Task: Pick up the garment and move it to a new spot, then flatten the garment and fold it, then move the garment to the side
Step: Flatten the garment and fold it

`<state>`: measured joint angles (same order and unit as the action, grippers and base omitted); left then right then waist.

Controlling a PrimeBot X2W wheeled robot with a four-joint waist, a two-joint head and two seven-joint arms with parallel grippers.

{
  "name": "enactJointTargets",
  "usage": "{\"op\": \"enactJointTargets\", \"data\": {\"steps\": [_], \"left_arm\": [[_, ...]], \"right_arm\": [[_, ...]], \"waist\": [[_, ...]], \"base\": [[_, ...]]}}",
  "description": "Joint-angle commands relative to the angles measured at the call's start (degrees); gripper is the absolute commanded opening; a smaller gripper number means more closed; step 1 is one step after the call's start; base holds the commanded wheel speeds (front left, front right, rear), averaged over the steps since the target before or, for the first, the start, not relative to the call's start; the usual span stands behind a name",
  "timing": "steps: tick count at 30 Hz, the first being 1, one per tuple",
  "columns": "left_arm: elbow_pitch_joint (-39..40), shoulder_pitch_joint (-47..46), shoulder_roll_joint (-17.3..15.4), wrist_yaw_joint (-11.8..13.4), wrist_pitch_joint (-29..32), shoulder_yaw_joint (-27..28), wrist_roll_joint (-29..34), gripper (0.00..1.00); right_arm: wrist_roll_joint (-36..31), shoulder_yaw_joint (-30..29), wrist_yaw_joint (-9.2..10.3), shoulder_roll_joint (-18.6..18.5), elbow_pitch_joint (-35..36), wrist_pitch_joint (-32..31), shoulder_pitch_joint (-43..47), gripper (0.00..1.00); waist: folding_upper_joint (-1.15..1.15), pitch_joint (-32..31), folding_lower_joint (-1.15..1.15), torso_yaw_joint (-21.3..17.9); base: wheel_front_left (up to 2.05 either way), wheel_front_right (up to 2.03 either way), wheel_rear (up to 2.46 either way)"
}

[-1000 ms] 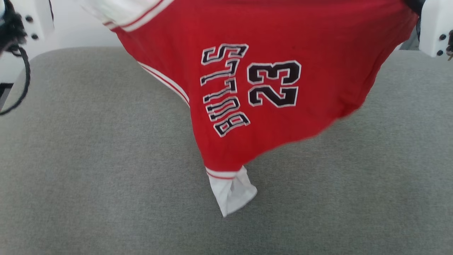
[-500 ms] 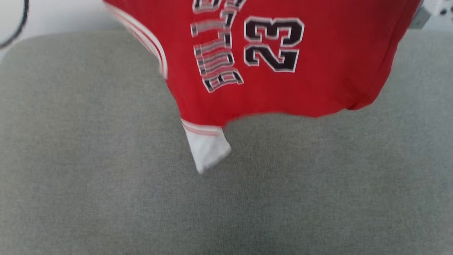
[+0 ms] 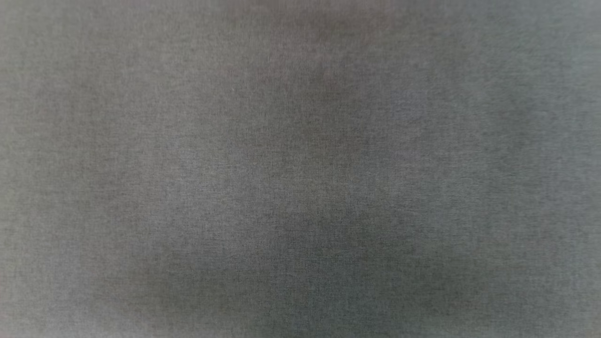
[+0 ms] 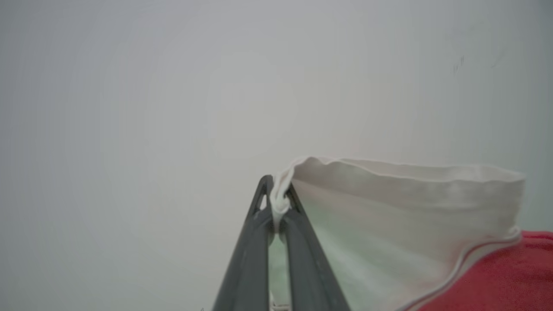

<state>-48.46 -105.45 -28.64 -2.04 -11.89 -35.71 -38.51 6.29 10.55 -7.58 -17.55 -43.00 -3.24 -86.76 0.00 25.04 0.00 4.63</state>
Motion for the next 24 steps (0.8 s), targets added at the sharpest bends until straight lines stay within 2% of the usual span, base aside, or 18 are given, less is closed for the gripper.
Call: {"op": "enactJointTargets", "data": {"steps": [1,6,11,15,16,21,24], "left_arm": [[-1.5,-0.6,0.3,-1.2,-2.2,1.0,0.3,0.0],[-4.4,3.4,0.8,-3.5,-3.2,0.8,0.7,0.0],[-9.8,10.7,2.5,-5.0,-2.7,-2.2,-0.3,0.0],[-10.9,17.7,4.3,-5.4,3.3,-6.3,-3.7,0.0],[-8.9,21.4,4.1,-5.4,7.4,-8.5,-6.8,0.0],[-1.7,31.4,0.8,-5.4,19.8,-13.8,-15.3,0.0],[3.1,37.5,-1.8,-5.4,26.0,-15.8,-20.5,0.0]], "right_arm": [[-3.2,-1.5,0.15,1.0,-2.6,3.2,-1.2,0.0],[-6.4,-2.0,0.15,2.9,-8.6,5.5,-0.6,0.0],[-5.6,0.7,0.16,4.1,-17.1,3.1,3.6,0.0],[-3.2,3.3,0.16,4.3,-21.1,1.7,7.3,0.0],[-1.7,4.4,0.16,4.3,-22.4,0.5,9.1,0.0],[5.1,7.9,0.15,5.0,-22.7,-2.6,14.9,0.0],[9.7,10.6,0.15,3.8,-20.5,-5.0,19.4,0.0]], "waist": [[0.0,2.5,0.0,0.7],[0.0,3.2,0.0,1.6],[0.0,2.6,0.0,3.0],[0.0,1.3,0.0,3.9],[0.0,0.4,0.0,4.1],[0.0,-3.0,0.0,4.4],[0.0,-5.4,0.0,4.5]], "base": [[0.0,0.0,0.0],[0.0,0.0,0.0],[0.0,0.0,0.0],[0.0,0.0,0.0],[0.0,0.0,0.0],[0.0,0.0,0.0],[0.0,0.0,0.0]]}}
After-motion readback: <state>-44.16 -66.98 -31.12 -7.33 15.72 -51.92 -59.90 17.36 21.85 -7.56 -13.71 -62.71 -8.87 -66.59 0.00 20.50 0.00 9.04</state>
